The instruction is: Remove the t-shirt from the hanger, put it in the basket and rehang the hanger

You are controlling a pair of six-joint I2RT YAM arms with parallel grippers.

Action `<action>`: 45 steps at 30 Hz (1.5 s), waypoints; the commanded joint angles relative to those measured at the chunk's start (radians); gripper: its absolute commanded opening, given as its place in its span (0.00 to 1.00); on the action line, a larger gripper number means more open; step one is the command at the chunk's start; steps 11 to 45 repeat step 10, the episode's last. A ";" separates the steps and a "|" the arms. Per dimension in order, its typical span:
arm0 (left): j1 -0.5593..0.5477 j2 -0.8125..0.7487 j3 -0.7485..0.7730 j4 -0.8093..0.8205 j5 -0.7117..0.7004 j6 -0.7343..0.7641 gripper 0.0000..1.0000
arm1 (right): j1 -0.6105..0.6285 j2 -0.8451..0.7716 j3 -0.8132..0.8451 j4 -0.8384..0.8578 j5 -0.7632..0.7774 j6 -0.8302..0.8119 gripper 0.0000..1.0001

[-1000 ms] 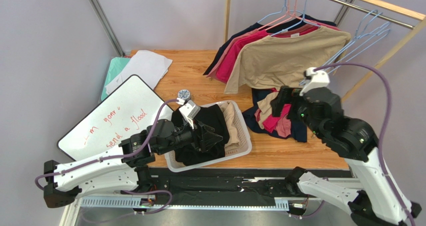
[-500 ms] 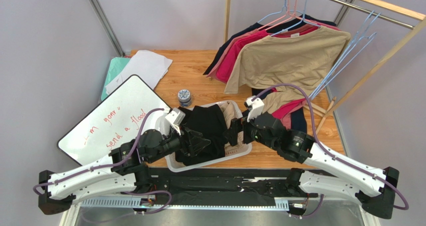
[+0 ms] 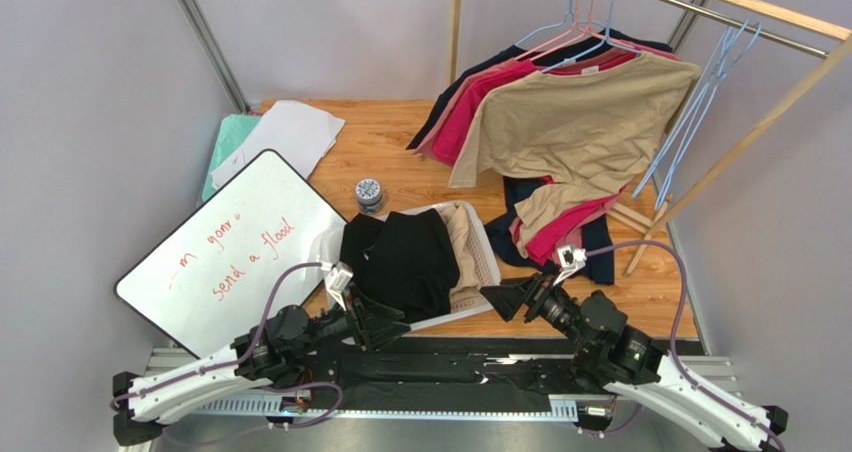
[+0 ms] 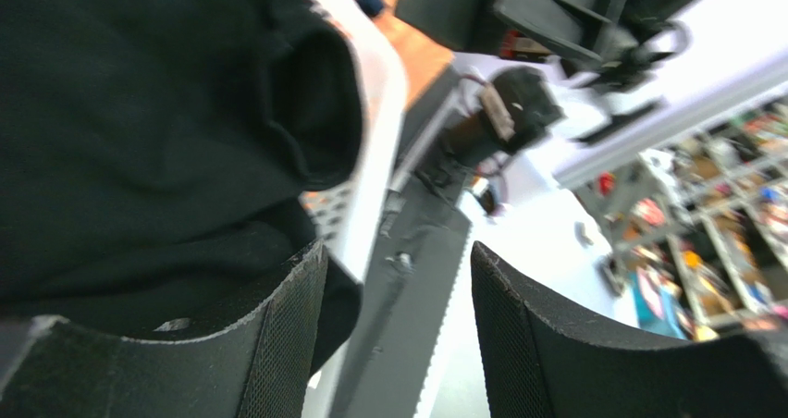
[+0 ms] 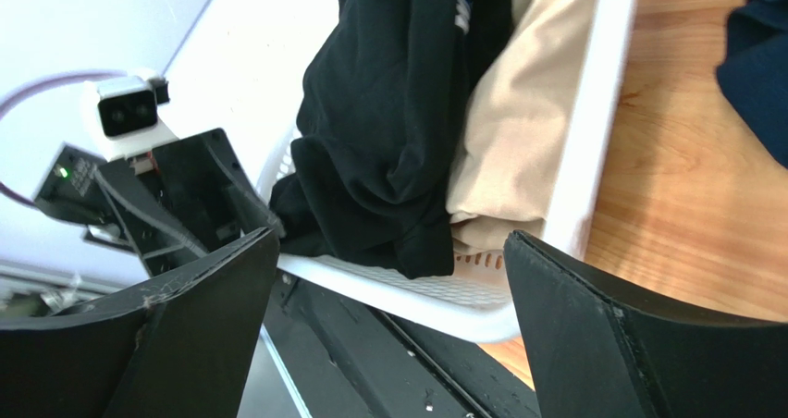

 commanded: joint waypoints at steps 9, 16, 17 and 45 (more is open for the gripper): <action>-0.011 -0.031 -0.083 0.227 0.176 -0.003 0.64 | 0.003 -0.173 -0.180 0.064 -0.016 0.141 1.00; -0.009 -0.041 -0.084 0.282 0.215 -0.025 0.64 | 0.003 -0.171 -0.190 0.133 -0.065 0.146 1.00; -0.009 -0.041 -0.084 0.282 0.215 -0.025 0.64 | 0.003 -0.171 -0.190 0.133 -0.065 0.146 1.00; -0.009 -0.041 -0.084 0.282 0.215 -0.025 0.64 | 0.003 -0.171 -0.190 0.133 -0.065 0.146 1.00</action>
